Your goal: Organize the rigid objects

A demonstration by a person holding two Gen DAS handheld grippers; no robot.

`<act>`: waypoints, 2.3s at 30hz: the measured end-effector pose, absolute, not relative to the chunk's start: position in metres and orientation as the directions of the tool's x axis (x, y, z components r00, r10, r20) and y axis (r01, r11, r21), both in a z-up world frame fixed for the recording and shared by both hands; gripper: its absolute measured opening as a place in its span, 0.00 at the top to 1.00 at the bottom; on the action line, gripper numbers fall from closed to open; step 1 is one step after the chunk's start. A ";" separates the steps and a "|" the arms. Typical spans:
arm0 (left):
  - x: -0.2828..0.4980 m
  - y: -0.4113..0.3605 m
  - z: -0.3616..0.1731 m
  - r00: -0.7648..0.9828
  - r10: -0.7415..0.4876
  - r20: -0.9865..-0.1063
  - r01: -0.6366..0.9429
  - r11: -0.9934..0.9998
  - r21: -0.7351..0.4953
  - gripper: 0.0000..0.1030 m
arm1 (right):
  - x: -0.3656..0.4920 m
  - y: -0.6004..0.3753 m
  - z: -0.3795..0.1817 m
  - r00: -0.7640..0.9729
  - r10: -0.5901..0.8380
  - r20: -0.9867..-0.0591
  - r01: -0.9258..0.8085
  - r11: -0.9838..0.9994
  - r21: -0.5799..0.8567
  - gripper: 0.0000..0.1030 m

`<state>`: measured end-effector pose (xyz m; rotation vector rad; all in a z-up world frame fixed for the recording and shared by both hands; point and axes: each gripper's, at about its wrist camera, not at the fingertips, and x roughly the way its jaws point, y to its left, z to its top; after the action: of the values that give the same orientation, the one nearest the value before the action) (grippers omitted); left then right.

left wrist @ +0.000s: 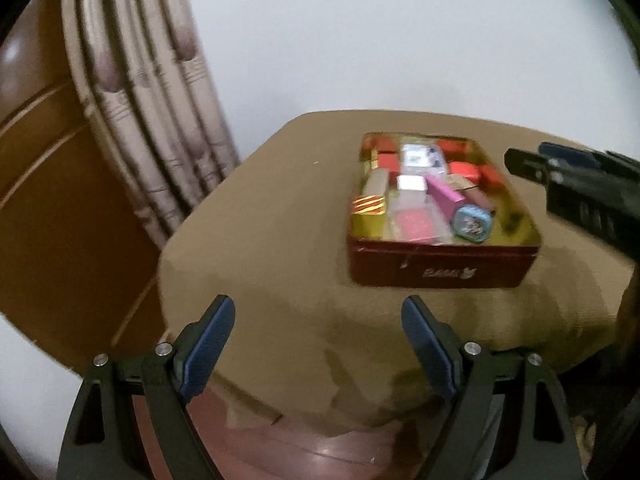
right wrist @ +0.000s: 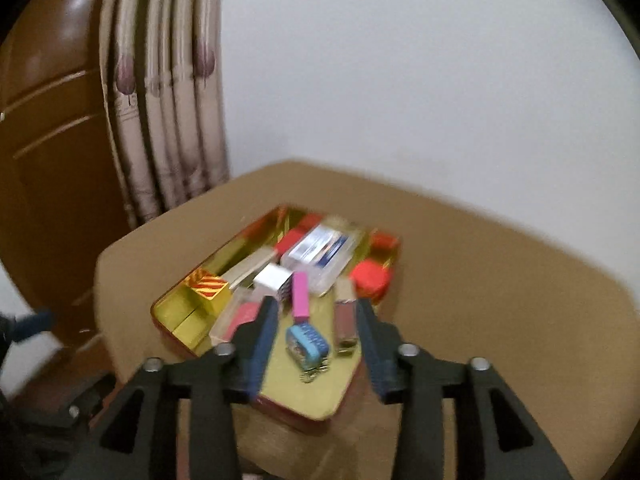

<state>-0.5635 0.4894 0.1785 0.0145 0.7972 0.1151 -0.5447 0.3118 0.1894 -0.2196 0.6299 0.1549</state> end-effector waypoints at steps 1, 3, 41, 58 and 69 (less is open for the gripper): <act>-0.561 0.490 0.178 0.695 0.093 -0.713 -0.087 0.995 0.045 0.20 | -0.558 0.314 0.193 0.825 0.061 -0.561 -0.189 0.967 -0.173 0.48; -0.557 0.492 0.178 0.701 0.055 -0.711 -0.060 0.998 0.019 0.20 | -0.575 0.317 0.193 0.862 0.035 -0.505 -0.149 0.971 -0.186 0.32; -0.559 0.490 0.193 0.779 -0.061 -0.624 0.052 0.998 -0.032 0.17 | -0.625 0.316 0.216 0.959 -0.124 -0.253 0.105 0.991 -0.087 0.19; -0.509 0.541 0.199 0.846 0.068 -0.529 -0.127 0.989 -0.077 0.08 | -0.595 0.279 0.212 0.979 -0.051 -0.197 0.077 0.989 0.127 0.19; -0.393 0.562 0.168 0.790 0.117 -0.601 -0.225 0.968 -0.107 0.06 | -0.521 0.248 0.207 0.954 -0.192 -0.228 0.209 0.976 0.054 0.19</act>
<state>-0.3930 0.5621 0.1678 -0.1772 0.6335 0.1854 -0.5214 0.2479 0.2072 0.0779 0.2242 -0.2037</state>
